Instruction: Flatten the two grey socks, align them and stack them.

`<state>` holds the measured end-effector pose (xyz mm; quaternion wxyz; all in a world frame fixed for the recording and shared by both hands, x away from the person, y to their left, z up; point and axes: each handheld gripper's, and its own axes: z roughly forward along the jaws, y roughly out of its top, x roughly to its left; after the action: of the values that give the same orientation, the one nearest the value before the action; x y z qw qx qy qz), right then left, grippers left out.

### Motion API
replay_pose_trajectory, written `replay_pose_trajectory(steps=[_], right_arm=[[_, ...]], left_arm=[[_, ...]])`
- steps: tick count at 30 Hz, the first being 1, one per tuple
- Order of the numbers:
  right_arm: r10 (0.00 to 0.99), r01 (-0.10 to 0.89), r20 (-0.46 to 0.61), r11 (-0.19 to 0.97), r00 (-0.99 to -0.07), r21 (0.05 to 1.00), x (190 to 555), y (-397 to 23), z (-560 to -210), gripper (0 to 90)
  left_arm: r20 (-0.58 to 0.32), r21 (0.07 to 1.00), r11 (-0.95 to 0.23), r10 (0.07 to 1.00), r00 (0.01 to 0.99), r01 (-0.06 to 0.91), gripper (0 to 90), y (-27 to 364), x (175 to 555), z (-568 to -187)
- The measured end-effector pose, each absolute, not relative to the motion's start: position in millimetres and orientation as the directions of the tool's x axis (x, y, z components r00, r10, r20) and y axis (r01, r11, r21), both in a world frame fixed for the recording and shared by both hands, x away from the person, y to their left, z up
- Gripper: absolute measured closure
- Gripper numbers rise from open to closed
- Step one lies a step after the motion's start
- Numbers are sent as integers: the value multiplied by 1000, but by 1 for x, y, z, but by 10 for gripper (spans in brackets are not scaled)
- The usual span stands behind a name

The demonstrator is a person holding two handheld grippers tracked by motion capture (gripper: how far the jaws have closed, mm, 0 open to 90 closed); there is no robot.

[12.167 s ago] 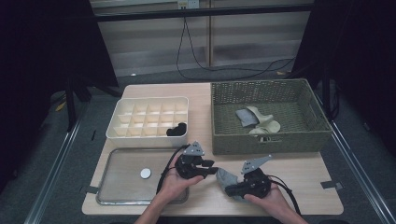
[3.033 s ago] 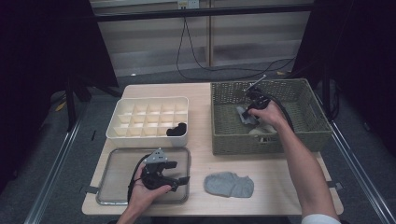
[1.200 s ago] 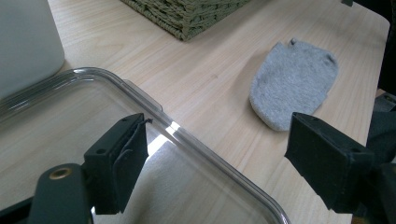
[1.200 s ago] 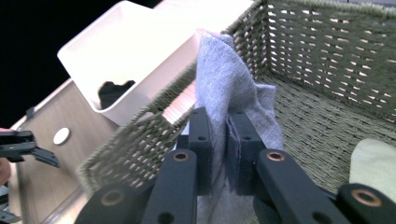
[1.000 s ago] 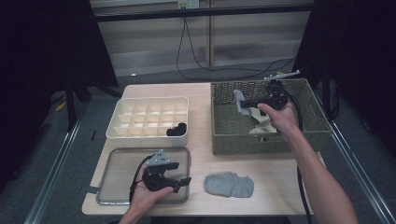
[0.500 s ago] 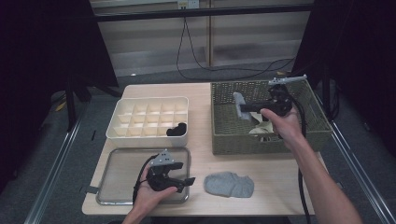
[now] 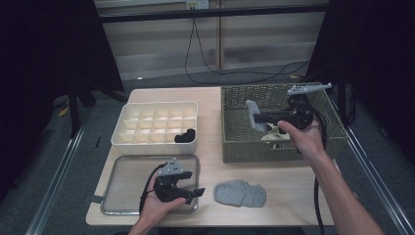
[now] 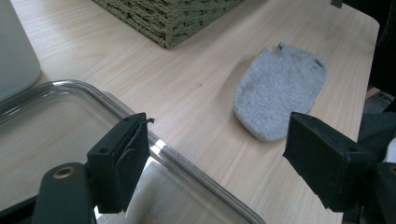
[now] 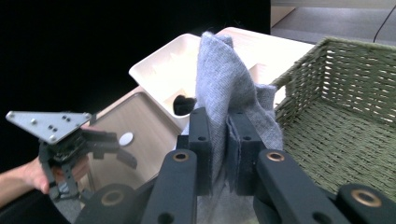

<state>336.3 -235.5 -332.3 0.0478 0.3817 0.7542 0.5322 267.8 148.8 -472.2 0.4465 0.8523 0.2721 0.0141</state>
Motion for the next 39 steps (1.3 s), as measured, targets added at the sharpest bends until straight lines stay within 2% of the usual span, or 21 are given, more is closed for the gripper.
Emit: replay_pose_trajectory(steps=[8, 17, 23, 29, 31, 33, 39], right_arm=[[590, 491, 308, 176, -747, 854, 308, -229, -328, 819], [587, 499, 309, 191, -749, 846, 271, -225, -347, 817], [573, 518, 327, 206, -751, 830, 255, -218, -370, 814], [571, 553, 344, 242, -745, 797, 248, -213, -408, 810], [583, 576, 353, 251, -732, 778, 246, -213, -420, 810], [586, 592, 366, 252, -723, 766, 244, -213, -430, 809], [595, 629, 378, 291, -709, 721, 242, -209, -458, 797]], left_arm=[[-217, 767, -455, 481, 849, 454, 220, 146, 267, -473], [-209, 768, -471, 454, 866, 433, 227, 137, 266, -471], [-208, 766, -482, 440, 874, 425, 247, 127, 264, -473], [-205, 755, -514, 407, 890, 408, 253, 112, 264, -478], [-207, 751, -529, 379, 902, 395, 303, 106, 264, -478], [-200, 749, -555, 332, 922, 362, 408, 101, 264, -477], [-210, 743, -565, 311, 927, 358, 571, 88, 268, -477]])
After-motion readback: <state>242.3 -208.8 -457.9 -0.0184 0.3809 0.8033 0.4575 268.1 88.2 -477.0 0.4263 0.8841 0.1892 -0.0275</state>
